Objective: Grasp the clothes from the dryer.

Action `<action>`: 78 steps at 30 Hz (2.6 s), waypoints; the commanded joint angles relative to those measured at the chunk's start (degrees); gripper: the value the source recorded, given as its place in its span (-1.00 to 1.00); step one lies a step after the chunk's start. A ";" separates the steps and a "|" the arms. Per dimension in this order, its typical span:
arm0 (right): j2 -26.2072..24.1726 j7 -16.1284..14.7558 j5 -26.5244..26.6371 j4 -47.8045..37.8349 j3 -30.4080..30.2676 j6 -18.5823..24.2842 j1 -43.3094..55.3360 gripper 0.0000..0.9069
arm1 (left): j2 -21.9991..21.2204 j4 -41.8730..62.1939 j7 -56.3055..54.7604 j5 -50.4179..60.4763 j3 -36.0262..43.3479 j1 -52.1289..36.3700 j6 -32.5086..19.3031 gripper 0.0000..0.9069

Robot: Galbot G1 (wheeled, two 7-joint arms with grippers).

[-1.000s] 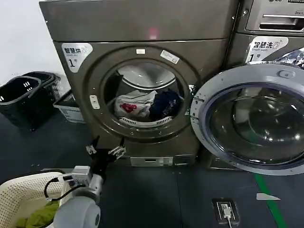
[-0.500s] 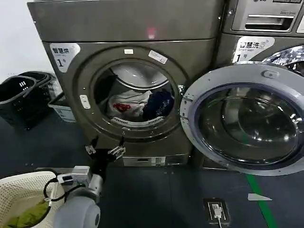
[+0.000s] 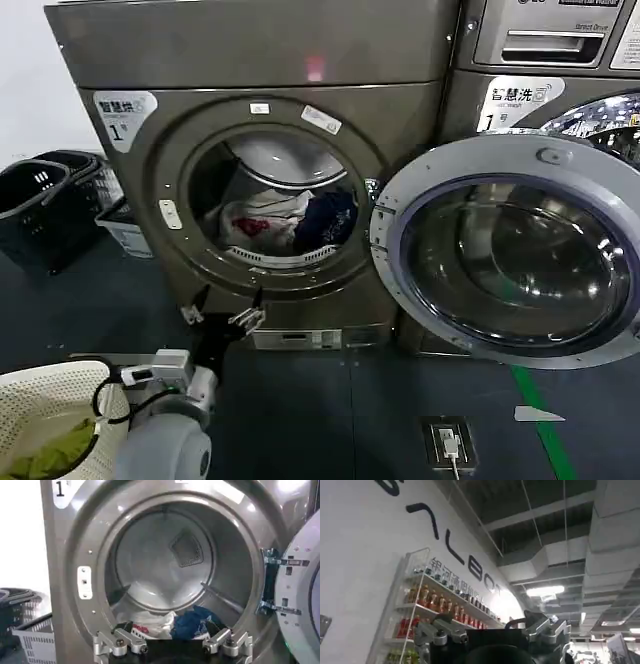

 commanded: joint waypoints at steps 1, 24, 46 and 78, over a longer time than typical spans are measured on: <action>0.12 -0.06 0.41 0.05 0.07 1.22 -0.08 1.00 | 0.18 -0.11 0.36 0.23 0.03 0.18 -0.33 1.00; 0.59 -1.77 0.82 -0.21 -0.01 2.01 0.33 1.00 | -0.30 -0.27 0.46 0.42 0.04 0.15 -0.27 1.00; 0.79 -1.86 0.93 -0.50 0.55 2.26 0.05 1.00 | 0.06 -0.98 0.54 0.36 0.00 0.96 -0.31 1.00; 0.85 -2.02 0.57 -0.92 0.23 2.47 0.72 1.00 | 0.03 -0.41 2.70 0.54 0.02 0.37 -1.96 1.00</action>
